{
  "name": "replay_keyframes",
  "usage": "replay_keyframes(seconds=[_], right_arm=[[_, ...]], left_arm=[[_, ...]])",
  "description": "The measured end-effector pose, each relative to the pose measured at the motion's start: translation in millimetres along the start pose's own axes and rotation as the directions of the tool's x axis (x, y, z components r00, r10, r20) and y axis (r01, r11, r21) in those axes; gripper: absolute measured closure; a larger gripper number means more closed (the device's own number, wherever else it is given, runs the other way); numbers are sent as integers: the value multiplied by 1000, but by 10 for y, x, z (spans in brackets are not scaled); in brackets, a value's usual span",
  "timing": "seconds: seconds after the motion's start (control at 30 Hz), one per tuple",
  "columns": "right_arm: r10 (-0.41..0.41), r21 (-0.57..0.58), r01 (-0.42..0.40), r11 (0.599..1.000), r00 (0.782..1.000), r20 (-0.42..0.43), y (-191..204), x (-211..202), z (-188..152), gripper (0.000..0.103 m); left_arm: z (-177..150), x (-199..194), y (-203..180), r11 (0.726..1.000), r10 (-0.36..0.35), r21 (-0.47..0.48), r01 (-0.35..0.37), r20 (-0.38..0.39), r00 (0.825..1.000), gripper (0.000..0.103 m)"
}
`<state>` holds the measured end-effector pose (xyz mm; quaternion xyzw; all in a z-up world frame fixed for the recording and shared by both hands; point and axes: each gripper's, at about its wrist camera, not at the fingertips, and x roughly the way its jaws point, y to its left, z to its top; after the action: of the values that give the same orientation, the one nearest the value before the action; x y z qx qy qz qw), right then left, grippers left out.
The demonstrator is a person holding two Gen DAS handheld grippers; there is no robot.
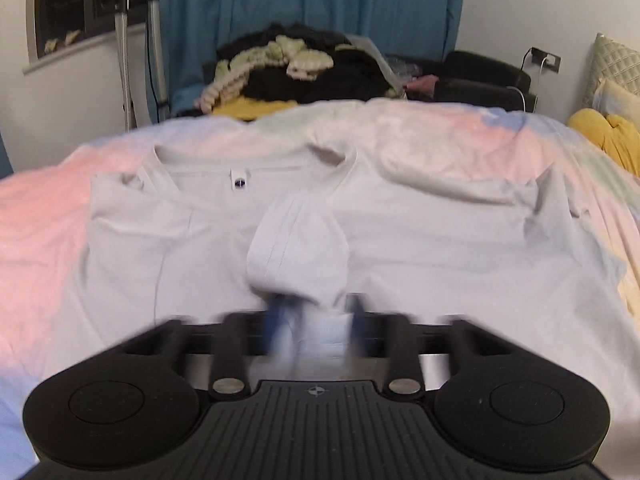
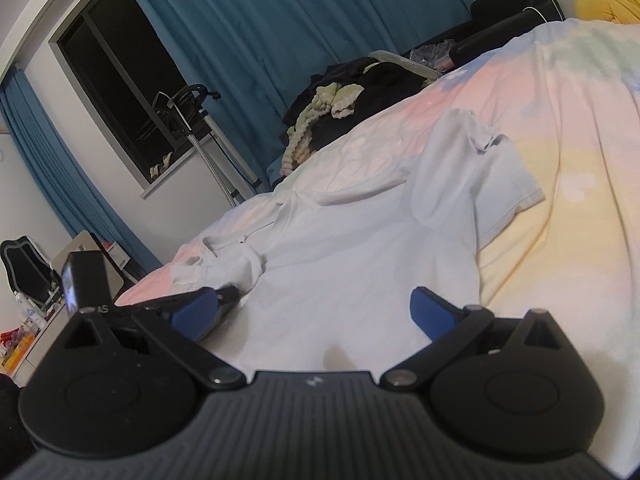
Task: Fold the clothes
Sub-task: 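Grasp the sleeve with the left gripper and fold it across the shirt body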
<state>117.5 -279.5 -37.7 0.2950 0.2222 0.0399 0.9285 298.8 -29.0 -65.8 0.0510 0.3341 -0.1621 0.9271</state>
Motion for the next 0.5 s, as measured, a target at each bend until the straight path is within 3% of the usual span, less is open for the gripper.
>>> replay_keyframes(seconds=[0.03,0.17,0.27,0.5], right_arm=[[0,-9,0,1000,1000,-2,4,10,-10,0],[11,-35,-11,999,1000,-12,39,43,-34,0],[26,-78,-26,997,1000,-2,107,16,-44,0],[71,-192,-70,979,997,1,311,-104,-96,0]], left_arm=[[1,-50,-6,1000,4,5,-4,12,1000,22],[49,-354,-1,1000,-16,6,16,-15,1000,21],[25,-808,12,999,-50,-4,50,-7,999,20],[-434,-1904,394,998,-53,-32,50,-125,991,20]])
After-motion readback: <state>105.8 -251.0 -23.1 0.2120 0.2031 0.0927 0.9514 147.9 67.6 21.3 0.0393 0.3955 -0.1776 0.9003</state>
